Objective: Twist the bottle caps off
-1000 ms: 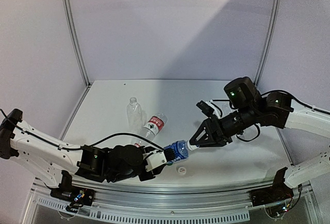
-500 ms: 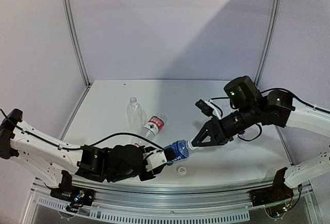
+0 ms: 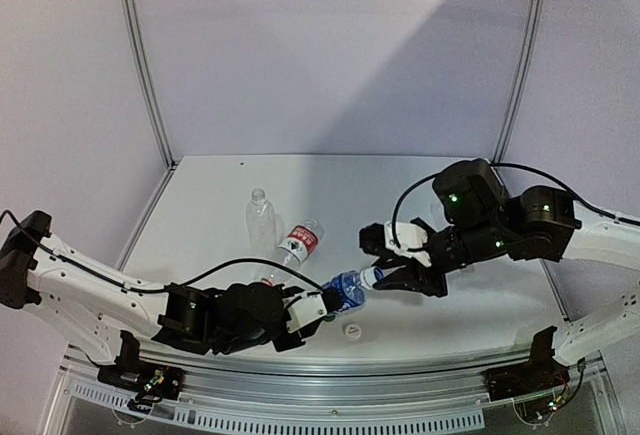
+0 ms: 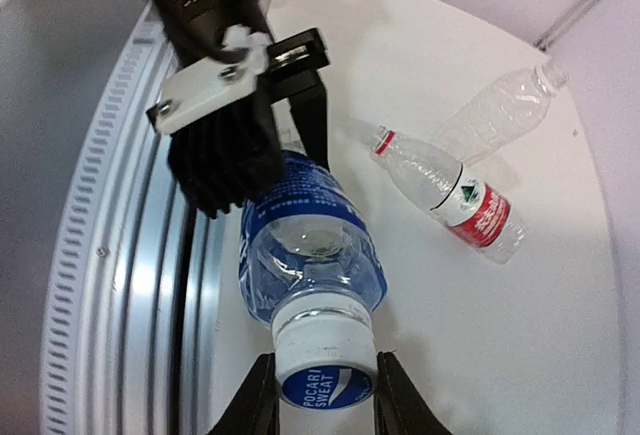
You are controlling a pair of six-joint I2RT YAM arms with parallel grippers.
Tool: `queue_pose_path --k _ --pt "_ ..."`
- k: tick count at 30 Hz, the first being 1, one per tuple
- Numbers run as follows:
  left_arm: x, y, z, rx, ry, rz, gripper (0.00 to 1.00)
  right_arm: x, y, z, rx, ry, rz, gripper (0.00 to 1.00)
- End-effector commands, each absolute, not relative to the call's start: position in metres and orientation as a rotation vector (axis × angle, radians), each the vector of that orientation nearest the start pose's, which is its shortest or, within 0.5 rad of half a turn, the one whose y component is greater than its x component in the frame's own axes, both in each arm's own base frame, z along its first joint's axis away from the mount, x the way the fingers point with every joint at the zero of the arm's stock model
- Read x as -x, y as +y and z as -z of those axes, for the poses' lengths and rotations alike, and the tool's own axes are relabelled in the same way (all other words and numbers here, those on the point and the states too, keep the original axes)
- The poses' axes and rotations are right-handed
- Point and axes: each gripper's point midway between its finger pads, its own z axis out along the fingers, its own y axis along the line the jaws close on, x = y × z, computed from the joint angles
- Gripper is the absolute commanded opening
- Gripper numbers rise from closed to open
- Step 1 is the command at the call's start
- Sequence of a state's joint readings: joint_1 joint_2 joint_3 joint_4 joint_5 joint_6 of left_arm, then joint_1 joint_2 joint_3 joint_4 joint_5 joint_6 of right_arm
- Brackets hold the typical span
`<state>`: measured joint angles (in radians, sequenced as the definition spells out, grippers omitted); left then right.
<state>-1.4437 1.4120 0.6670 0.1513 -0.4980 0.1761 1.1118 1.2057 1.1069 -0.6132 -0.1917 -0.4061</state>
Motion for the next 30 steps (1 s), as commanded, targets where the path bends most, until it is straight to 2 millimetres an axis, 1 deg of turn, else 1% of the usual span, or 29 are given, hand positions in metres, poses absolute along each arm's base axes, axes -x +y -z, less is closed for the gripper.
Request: queue_pose_path --k 1,3,6,12,16,19,21,24,26,27,29,30 --pt "-0.108 -0.384 -0.116 -1.424 1.620 0.310 0.14 -0.151 0.346 -0.255 1.885 1.035 0.030 0.13" --pt "-0.108 -0.383 -0.117 -1.421 1.619 0.309 0.14 -0.149 0.342 -0.251 1.946 0.919 0.172 0.13" --pt "-0.109 -0.382 -0.118 -1.419 1.620 0.311 0.13 -0.146 0.336 -0.249 1.978 0.871 0.230 0.14" --pt "-0.109 -0.383 -0.114 -1.427 1.630 0.309 0.13 -0.132 0.321 -0.271 1.926 0.842 0.163 0.15" --pt "-0.109 -0.382 -0.115 -1.423 1.631 0.308 0.13 -0.125 0.315 -0.282 1.889 0.848 0.117 0.15" --pt "-0.112 -0.381 -0.118 -1.407 1.633 0.300 0.13 -0.124 0.313 -0.288 1.853 0.926 0.064 0.16" --pt "-0.114 -0.380 -0.120 -1.391 1.637 0.293 0.13 -0.126 0.312 -0.294 1.792 1.018 0.015 0.17" --pt "-0.121 -0.376 -0.124 -1.347 1.649 0.269 0.13 -0.134 0.310 -0.310 1.624 1.201 -0.113 0.17" --pt "-0.128 -0.373 -0.128 -1.308 1.657 0.253 0.13 -0.142 0.304 -0.315 1.515 1.323 -0.197 0.16" --pt "-0.130 -0.371 -0.131 -1.290 1.660 0.250 0.13 -0.148 0.300 -0.315 1.452 1.392 -0.237 0.13" --pt "-0.135 -0.367 -0.136 -1.252 1.663 0.243 0.12 -0.159 0.293 -0.311 1.353 1.493 -0.255 0.06" --pt "-0.139 -0.364 -0.138 -1.227 1.666 0.234 0.12 -0.167 0.288 -0.305 1.298 1.560 -0.253 0.05"
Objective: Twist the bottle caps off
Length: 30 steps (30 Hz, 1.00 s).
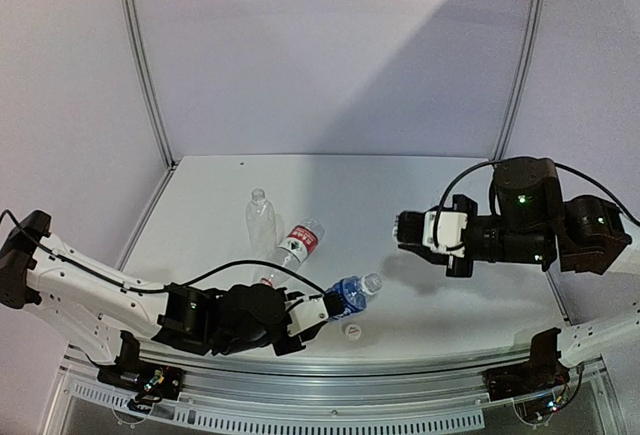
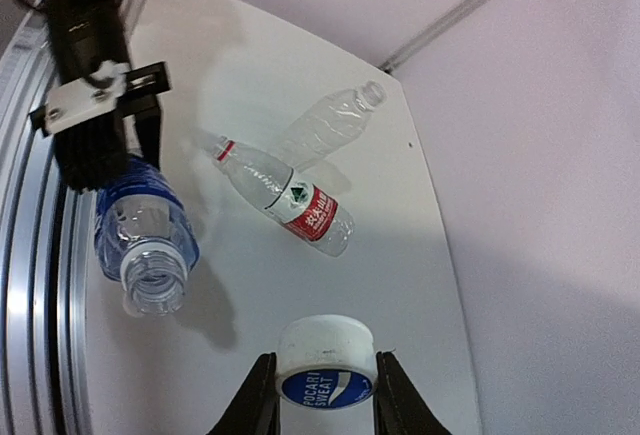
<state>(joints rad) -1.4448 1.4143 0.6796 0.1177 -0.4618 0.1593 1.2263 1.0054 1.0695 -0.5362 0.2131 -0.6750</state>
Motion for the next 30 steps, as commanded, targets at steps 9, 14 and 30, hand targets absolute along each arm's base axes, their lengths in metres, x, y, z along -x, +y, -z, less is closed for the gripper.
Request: queue_pose_path --k 9,14,30 --pt "-0.173 -0.330 -0.169 -0.962 1.685 0.169 0.13 -0.230 0.247 -0.182 0.914 2.302 -0.136 0.00" --pt "-0.183 -0.312 -0.186 -0.848 1.674 0.172 0.13 -0.195 0.275 -0.117 1.019 2.611 -0.365 0.00" --pt "-0.189 -0.290 -0.205 -0.729 1.641 0.207 0.14 -0.184 0.288 -0.029 1.080 2.837 -0.317 0.10"
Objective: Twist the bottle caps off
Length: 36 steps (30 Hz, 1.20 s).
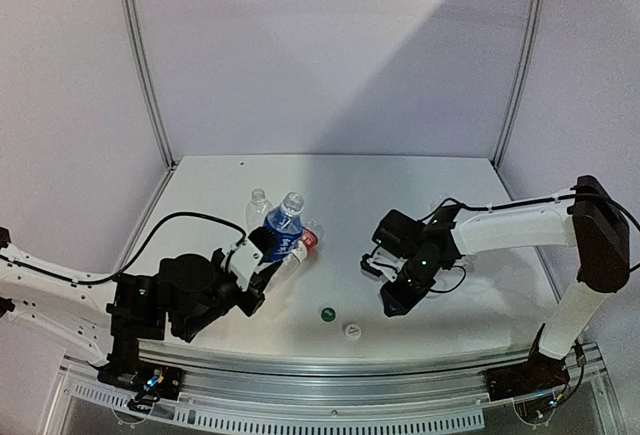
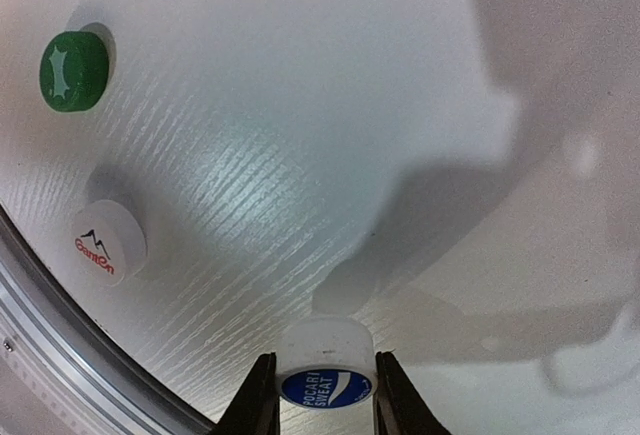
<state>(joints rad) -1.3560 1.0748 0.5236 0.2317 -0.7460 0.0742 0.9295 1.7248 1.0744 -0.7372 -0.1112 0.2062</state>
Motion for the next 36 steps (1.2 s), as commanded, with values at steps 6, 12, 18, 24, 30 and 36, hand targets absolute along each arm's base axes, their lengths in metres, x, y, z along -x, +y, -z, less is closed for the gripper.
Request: queue_pose_path --k 6,12,18,24,30,36 --pt "-0.189 -0.295 -0.199 -0.753 1.651 0.214 0.14 -0.176 0.288 -0.024 1.146 2.822 -0.265 0.35" --pt "-0.188 -0.298 -0.196 -0.766 1.657 0.220 0.13 -0.175 0.290 -0.034 1.151 2.802 -0.287 0.43" --pt "-0.187 -0.299 -0.195 -0.767 1.658 0.238 0.14 -0.182 0.310 -0.093 1.168 2.592 -0.456 0.53" --pt "-0.182 -0.309 -0.190 -0.801 1.672 0.311 0.16 -0.164 0.353 -0.166 1.149 2.190 -0.968 0.60" --pt "-0.182 -0.320 -0.175 -0.830 1.730 0.375 0.17 -0.167 0.364 -0.245 0.996 1.888 -1.159 0.58" --pt "-0.176 -0.331 -0.168 -0.878 1.765 0.477 0.17 -0.162 0.377 -0.297 0.922 1.718 -1.282 0.54"
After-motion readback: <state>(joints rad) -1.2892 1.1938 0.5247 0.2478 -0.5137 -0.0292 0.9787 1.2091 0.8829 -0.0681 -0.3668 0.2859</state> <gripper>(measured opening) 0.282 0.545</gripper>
